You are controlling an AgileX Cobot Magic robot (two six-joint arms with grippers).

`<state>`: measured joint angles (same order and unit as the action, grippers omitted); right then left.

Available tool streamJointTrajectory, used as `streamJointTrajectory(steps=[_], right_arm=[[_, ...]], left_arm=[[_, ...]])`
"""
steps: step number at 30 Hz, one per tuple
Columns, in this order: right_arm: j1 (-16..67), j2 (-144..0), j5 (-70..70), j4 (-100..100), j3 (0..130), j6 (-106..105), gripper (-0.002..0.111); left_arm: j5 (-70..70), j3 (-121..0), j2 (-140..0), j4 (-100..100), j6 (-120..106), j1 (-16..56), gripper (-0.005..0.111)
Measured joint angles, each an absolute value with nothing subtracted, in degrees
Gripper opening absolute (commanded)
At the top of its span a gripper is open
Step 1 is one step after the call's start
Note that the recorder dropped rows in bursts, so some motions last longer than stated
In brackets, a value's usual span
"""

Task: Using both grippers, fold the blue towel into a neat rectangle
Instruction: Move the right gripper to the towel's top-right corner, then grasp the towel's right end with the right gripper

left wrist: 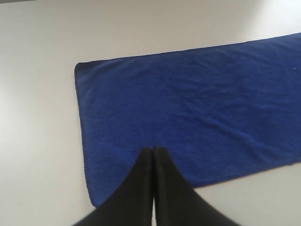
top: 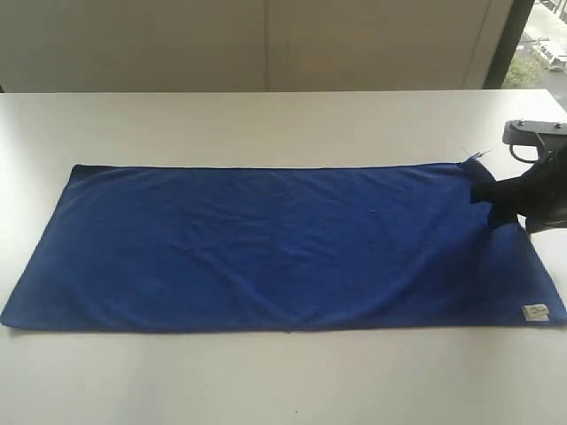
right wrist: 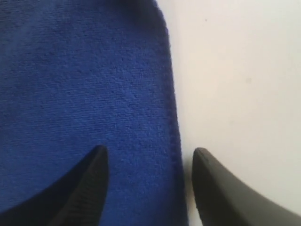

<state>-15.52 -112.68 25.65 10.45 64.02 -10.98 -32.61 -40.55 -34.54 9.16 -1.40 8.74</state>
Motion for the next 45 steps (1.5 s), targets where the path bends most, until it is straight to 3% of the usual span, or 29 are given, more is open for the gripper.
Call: streamJointTrajectory(steps=[4, 11, 17, 19, 27, 45], right_arm=[[-15.52, -113.54, 24.5, 10.45, 64.55, -11.7, 0.047], [-15.63, -114.21, 23.94, 10.2, 64.91, -12.05, 0.0], [-15.63, -114.21, 24.24, 10.58, 64.91, -11.94, 0.001], [-15.63, -114.21, 24.19, 10.58, 64.91, -11.73, 0.005], [-15.41, -114.31, 24.54, 11.23, 65.21, -10.49, 0.05], [-15.41, -114.01, 30.39, 9.58, 65.73, -8.2, 0.051]], left_arm=[[-32.61, -40.55, -34.54, 9.16, -1.4, 8.74, 0.0], [-32.61, -40.55, -34.54, 9.16, -1.52, 8.74, 0.0], [-32.61, -40.55, -34.54, 9.16, -1.52, 8.74, 0.0], [-32.61, -40.55, -34.54, 9.16, -1.52, 8.74, 0.0], [-32.61, -40.55, -34.54, 9.16, -1.52, 8.74, 0.0], [-32.61, -40.55, -34.54, 9.16, -1.52, 8.74, 0.0]])
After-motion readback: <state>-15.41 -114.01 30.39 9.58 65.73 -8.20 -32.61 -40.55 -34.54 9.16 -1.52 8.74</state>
